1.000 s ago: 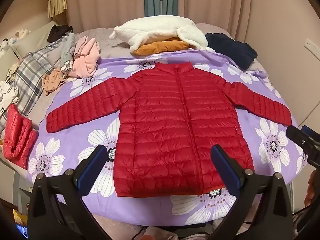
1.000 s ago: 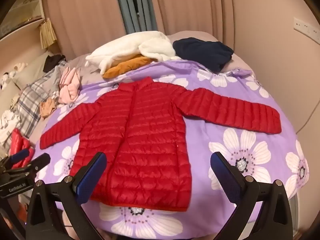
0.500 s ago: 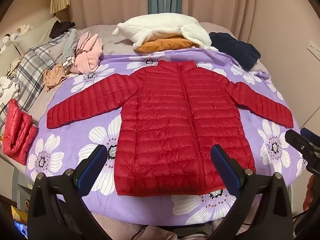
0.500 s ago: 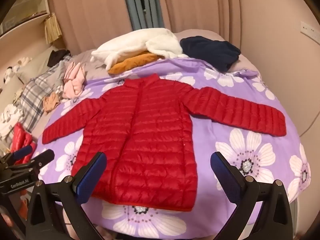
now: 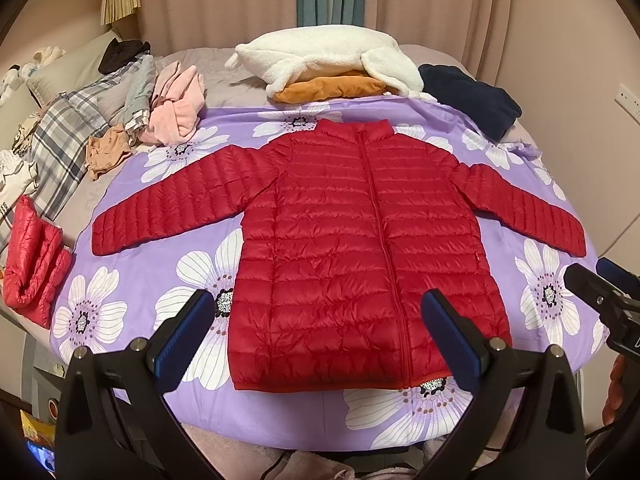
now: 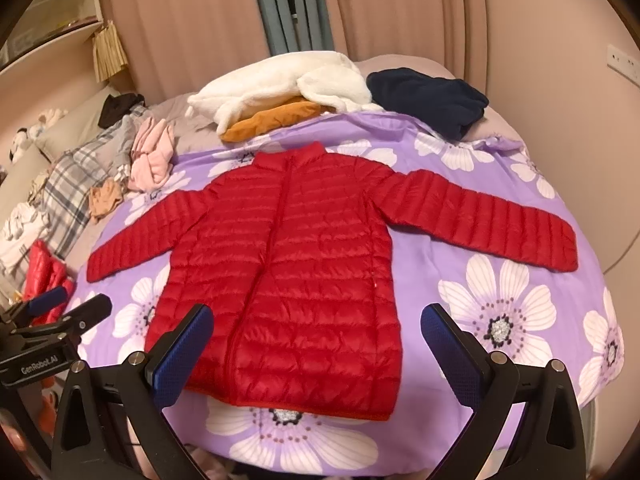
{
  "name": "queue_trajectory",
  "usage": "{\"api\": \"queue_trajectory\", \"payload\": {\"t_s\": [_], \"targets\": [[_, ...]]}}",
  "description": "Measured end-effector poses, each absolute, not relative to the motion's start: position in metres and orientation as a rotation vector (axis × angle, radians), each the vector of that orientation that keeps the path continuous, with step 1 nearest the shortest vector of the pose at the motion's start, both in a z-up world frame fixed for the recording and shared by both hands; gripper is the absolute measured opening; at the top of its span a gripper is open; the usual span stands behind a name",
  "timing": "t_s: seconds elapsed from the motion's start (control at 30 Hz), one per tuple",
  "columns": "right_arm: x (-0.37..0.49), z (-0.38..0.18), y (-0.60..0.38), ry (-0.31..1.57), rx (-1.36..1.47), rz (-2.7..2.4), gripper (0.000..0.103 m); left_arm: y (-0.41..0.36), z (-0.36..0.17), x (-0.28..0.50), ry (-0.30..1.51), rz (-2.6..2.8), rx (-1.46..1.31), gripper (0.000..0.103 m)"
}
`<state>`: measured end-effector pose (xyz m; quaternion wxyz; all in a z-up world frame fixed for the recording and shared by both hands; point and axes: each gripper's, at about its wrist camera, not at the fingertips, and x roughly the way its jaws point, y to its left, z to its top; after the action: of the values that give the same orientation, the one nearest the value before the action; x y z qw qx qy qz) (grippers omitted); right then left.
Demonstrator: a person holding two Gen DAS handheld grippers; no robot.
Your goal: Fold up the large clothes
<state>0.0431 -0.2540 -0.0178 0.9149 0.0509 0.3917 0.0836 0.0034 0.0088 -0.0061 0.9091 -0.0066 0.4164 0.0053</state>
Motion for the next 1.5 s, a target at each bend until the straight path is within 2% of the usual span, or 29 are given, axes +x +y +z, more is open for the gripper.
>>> {"api": "queue_trajectory", "payload": {"t_s": [1.5], "targets": [[0.0433, -0.0202, -0.2474, 0.804, 0.103, 0.188, 0.102, 0.0055, -0.0104, 0.005, 0.87, 0.009, 0.003, 0.103]]}}
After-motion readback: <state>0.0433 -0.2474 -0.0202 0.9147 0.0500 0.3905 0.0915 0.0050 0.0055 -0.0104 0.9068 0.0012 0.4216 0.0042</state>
